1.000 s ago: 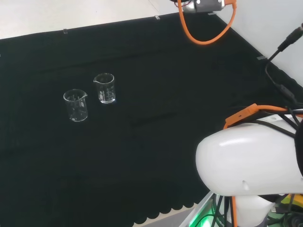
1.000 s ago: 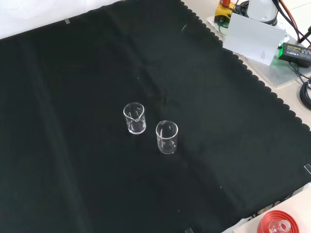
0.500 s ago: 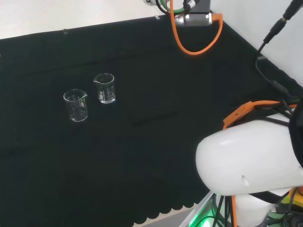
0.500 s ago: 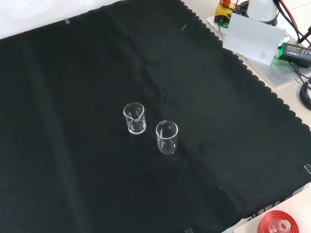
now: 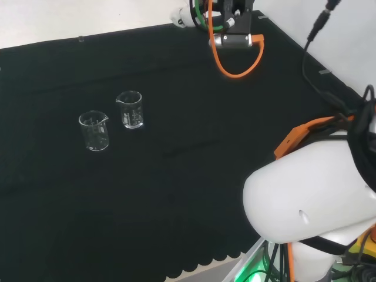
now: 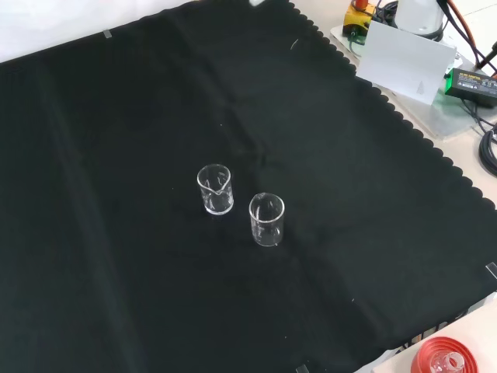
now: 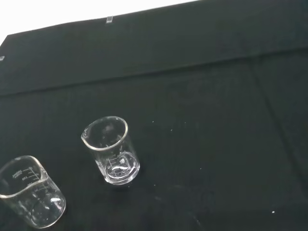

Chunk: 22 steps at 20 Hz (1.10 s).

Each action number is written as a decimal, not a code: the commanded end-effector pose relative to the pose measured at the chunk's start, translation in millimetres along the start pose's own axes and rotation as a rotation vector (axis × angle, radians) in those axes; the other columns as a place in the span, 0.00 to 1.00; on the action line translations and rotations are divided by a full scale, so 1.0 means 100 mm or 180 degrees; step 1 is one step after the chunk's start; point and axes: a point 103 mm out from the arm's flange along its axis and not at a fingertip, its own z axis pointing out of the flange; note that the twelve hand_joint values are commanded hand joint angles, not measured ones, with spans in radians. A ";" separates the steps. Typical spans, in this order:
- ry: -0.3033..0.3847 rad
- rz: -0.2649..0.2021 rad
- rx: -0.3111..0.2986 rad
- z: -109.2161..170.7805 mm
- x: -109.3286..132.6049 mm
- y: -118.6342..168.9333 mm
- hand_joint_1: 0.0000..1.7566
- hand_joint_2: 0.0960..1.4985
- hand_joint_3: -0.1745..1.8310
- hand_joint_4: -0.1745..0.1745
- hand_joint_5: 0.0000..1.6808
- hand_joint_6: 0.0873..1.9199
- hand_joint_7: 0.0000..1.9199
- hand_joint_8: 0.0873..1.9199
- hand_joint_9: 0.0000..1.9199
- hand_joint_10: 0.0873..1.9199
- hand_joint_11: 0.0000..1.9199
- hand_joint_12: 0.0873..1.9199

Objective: Pick up the beaker on the right.

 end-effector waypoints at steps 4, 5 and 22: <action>0.0208 -0.0199 0.0001 0.55 -0.14 0.65 0.26 0.83 0.03 0.41 0.14 0.00 0.06 0.24 0.08 0.32 0.00 0.46; 0.0210 -0.0223 0.0004 0.60 -0.12 0.69 0.26 0.83 0.03 0.41 0.14 0.00 0.06 0.24 0.08 0.32 0.00 0.46; 0.0738 -0.0659 0.0037 1.33 0.02 1.25 0.36 0.75 0.00 0.39 0.16 0.00 0.11 0.26 0.13 0.33 0.00 0.49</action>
